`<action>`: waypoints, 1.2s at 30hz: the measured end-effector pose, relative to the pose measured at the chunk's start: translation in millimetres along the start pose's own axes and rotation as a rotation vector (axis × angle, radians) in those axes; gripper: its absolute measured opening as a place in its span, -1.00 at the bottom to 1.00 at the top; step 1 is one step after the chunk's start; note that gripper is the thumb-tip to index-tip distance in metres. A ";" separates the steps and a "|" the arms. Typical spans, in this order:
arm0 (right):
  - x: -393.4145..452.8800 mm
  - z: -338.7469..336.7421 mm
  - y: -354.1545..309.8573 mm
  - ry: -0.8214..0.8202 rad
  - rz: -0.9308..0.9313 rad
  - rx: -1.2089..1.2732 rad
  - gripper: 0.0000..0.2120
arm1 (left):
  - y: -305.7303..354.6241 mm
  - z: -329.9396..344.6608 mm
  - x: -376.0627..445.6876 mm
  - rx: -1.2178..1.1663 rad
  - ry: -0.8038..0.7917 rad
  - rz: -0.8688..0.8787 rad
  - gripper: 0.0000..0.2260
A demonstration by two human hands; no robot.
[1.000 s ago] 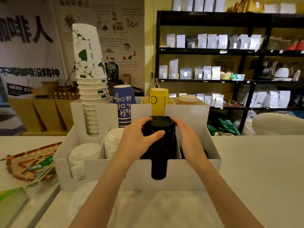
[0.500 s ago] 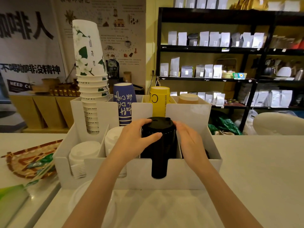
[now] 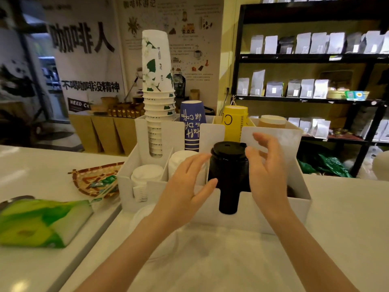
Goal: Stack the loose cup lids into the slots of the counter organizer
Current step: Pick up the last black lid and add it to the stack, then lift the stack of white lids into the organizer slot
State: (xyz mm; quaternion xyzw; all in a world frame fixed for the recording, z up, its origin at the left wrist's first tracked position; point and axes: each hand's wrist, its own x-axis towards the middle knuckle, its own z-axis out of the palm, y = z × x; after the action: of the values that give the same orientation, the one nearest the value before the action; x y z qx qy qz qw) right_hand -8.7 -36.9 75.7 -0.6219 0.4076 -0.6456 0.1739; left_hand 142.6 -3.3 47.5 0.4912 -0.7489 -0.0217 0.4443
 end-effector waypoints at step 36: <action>-87.8 74.5 1.4 -0.807 0.602 0.332 -0.70 | -71.3 -65.7 -98.7 -0.068 -0.045 -0.417 -0.11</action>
State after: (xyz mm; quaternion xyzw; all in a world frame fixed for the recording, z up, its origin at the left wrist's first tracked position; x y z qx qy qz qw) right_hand 75.9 3.4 8.8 -0.6406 0.3612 -0.3323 0.5906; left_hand 250.9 61.0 -9.8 0.6197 -0.6395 -0.1495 0.4297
